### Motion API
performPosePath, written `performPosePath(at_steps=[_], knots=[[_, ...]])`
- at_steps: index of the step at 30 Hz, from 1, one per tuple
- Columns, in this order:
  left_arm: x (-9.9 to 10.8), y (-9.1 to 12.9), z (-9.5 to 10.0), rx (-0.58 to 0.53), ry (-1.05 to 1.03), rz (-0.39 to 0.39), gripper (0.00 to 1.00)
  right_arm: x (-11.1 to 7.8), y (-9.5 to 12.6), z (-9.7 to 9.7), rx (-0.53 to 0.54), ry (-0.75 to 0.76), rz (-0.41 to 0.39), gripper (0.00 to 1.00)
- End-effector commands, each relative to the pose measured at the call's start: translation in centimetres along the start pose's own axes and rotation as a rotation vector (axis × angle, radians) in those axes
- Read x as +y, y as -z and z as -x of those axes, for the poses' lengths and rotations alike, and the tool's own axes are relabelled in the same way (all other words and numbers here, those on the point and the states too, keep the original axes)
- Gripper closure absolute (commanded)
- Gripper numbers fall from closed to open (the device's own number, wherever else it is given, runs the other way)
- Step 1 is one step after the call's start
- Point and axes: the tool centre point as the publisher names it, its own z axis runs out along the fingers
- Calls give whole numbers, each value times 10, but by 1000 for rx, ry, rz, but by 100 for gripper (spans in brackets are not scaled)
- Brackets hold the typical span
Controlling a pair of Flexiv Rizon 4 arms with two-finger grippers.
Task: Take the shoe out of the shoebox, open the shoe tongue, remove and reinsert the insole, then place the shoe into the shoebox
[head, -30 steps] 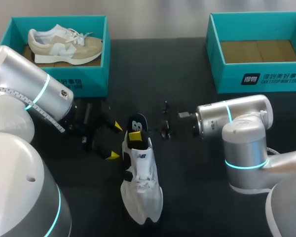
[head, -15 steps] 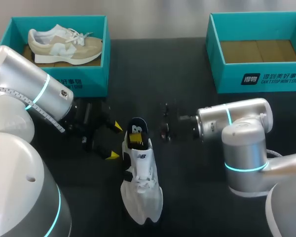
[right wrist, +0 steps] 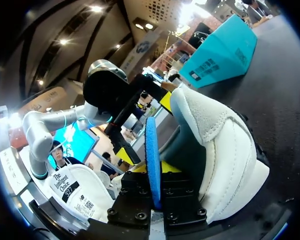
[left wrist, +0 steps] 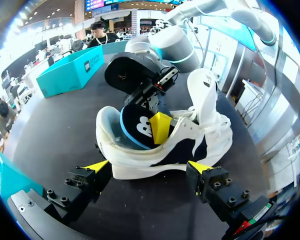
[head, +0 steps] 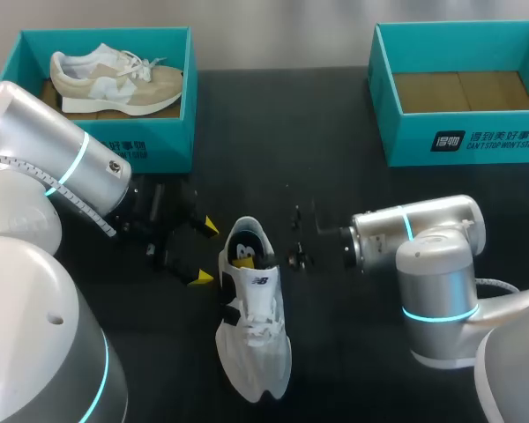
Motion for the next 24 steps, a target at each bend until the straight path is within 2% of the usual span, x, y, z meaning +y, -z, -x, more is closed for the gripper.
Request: performPosePath(at_steps=[1, 2, 4, 12, 16, 19, 21, 24], knots=[[0, 0, 0, -1, 0, 1, 0, 3, -1, -2, -6, 17, -3, 78], [0, 0, 0, -1, 0, 1, 0, 6, 0, -3, -10, 31, -5, 67], [0, 0, 0, -1, 0, 1, 0, 13, 0, -4, -16, 58, -9, 63], [0, 0, 0, -1, 0, 1, 0, 31, 0, -7, -26, 121, -21, 66], [0, 0, 0, -1, 0, 1, 0, 36, 1, -6, -30, 136, -25, 73], [0, 0, 0, -1, 0, 1, 0, 38, 2, -5, -35, 140, -29, 83], [0, 0, 0, -1, 0, 1, 0, 39, 4, -3, -35, 142, -28, 100], [0, 0, 0, -1, 0, 1, 0, 38, 4, 3, -35, 122, -35, 100]])
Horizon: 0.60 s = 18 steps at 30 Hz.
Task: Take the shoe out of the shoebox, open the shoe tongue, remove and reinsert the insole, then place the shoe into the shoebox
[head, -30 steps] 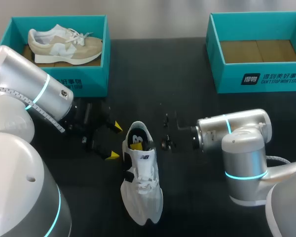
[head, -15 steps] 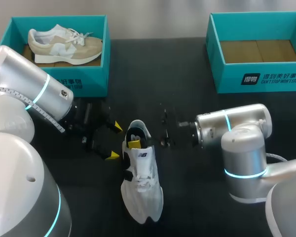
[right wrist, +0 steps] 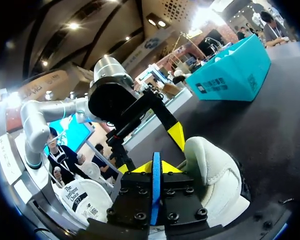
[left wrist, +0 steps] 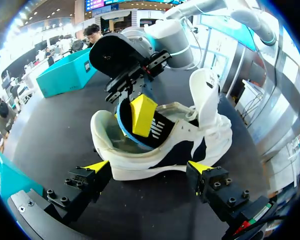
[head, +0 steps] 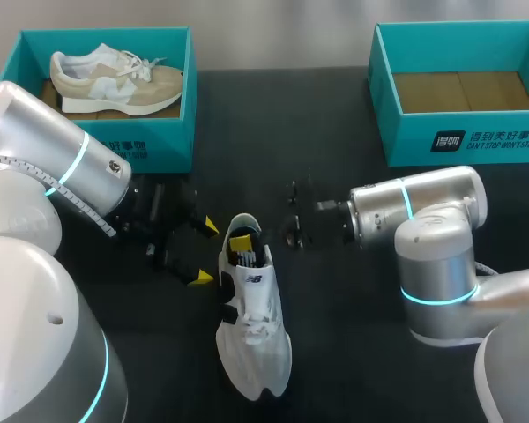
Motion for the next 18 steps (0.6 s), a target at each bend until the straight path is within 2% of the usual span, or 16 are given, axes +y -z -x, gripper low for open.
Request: performPosePath(at_steps=[1, 11, 14, 16, 18], knots=[[0, 0, 0, -1, 0, 1, 0, -2, -3, 5, 4, -20, -20, 100], [0, 0, 0, -1, 0, 1, 0, -37, -13, -4, 45, -118, -15, 100], [0, 0, 0, -1, 0, 1, 0, -40, -15, -6, 54, -127, -10, 100], [0, 0, 0, -1, 0, 1, 0, -36, -13, -8, 54, -107, 1, 100], [0, 0, 0, -1, 0, 1, 0, -26, -10, -9, 44, -75, 5, 76]])
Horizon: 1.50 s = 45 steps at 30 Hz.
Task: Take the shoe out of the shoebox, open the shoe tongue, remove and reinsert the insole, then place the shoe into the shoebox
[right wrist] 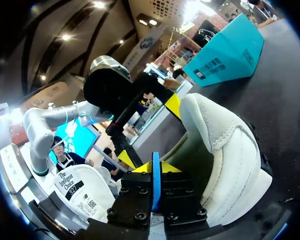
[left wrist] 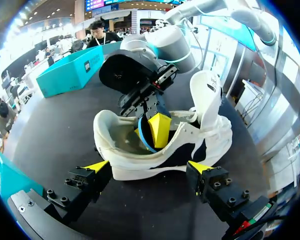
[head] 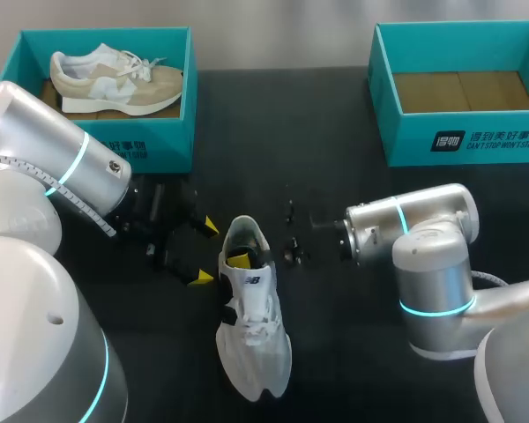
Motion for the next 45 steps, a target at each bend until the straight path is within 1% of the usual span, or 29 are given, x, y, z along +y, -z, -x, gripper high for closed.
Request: performPosePath(at_steps=[1, 4, 11, 13, 15, 16, 17, 18, 19, 23, 30, 33, 35, 36, 37, 38, 40, 42, 43, 44, 45], knots=[[0, 0, 0, -1, 0, 1, 0, 9, 2, -5, -17, 40, 9, 64], [0, 0, 0, -1, 0, 1, 0, 18, 4, -7, -29, 76, -2, 56], [0, 0, 0, -1, 0, 1, 0, 29, 8, -7, -49, 115, -21, 56], [0, 0, 0, -1, 0, 1, 0, 30, 9, -5, -52, 118, -24, 58], [0, 0, 0, -1, 0, 1, 0, 30, 10, -3, -54, 115, -25, 65], [0, 0, 0, -1, 0, 1, 0, 30, 10, -2, -55, 113, -25, 71], [0, 0, 0, -1, 0, 1, 0, 30, 10, -1, -54, 111, -25, 79], [0, 0, 0, -1, 0, 1, 0, 29, 10, 1, -54, 108, -25, 92], [0, 0, 0, -1, 0, 1, 0, 29, 10, 2, -53, 105, -25, 100], [0, 0, 0, -1, 0, 1, 0, 23, 9, 7, -47, 83, -22, 100], [0, 0, 0, -1, 0, 1, 0, 1, 3, 9, -28, 20, -5, 100], [0, 0, 0, -1, 0, 1, 0, -1, 2, 7, -25, 14, -4, 100], [0, 0, 0, -1, 0, 1, 0, 4, 4, 4, -22, 33, -6, 100], [0, 0, 0, -1, 0, 1, 0, 7, 5, 2, -22, 45, -14, 89], [0, 0, 0, -1, 0, 1, 0, 11, 6, 0, -24, 55, -22, 67], [0, 0, 0, -1, 0, 1, 0, 14, 6, -1, -24, 60, -26, 56], [0, 0, 0, -1, 0, 1, 0, 21, 8, -4, -31, 80, -47, 50], [0, 0, 0, -1, 0, 1, 0, 27, 9, -8, -36, 96, -65, 34], [0, 0, 0, -1, 0, 1, 0, 30, 11, -10, -40, 105, -74, 27], [0, 0, -1, -1, -1, 1, 0, 33, 12, -12, -42, 111, -81, 23], [-1, 1, -1, 0, -3, -1, 0, 34, 12, -13, -46, 116, -90, 22]])
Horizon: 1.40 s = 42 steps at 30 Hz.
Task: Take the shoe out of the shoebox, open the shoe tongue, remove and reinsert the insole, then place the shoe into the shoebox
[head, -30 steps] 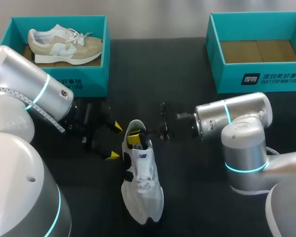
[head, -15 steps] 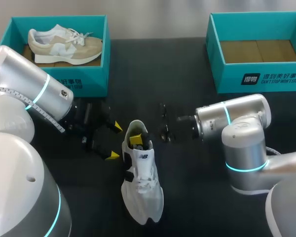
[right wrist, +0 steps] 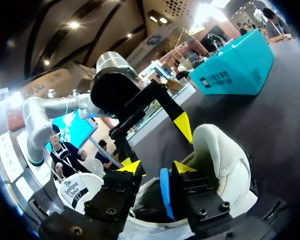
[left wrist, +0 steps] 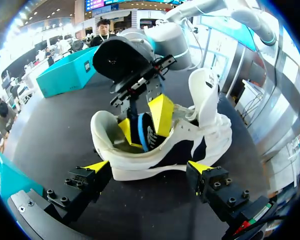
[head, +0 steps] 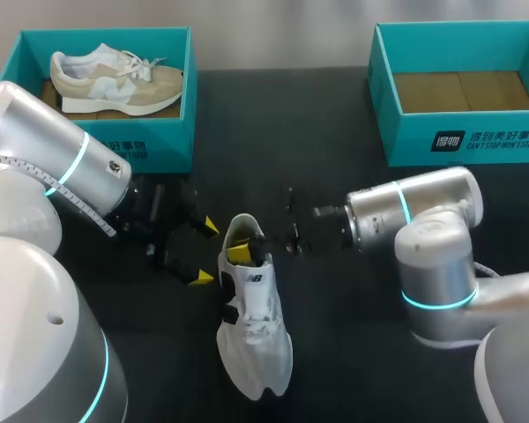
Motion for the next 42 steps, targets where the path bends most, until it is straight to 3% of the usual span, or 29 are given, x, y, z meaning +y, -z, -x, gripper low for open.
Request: performPosePath(at_steps=[1, 12, 19, 27, 36, 42], knots=[[-1, 1, -1, 1, -5, -2, 0, 14, 7, -6, -15, 7, -61, 22], [0, 6, -3, -7, -11, 8, 0, 21, 13, -14, -44, 24, -127, 25], [2, 11, -4, -10, -13, 14, 0, 21, 18, -21, -70, 15, -173, 33], [9, 27, -4, -14, -20, 38, 0, 24, 44, -25, -129, -12, -254, 44], [18, 42, -4, -23, -28, 81, 0, 34, 69, -30, -108, -94, -385, 44], [24, 60, -6, 13, -47, 92, 0, 44, 76, -36, -122, -165, -503, 32]])
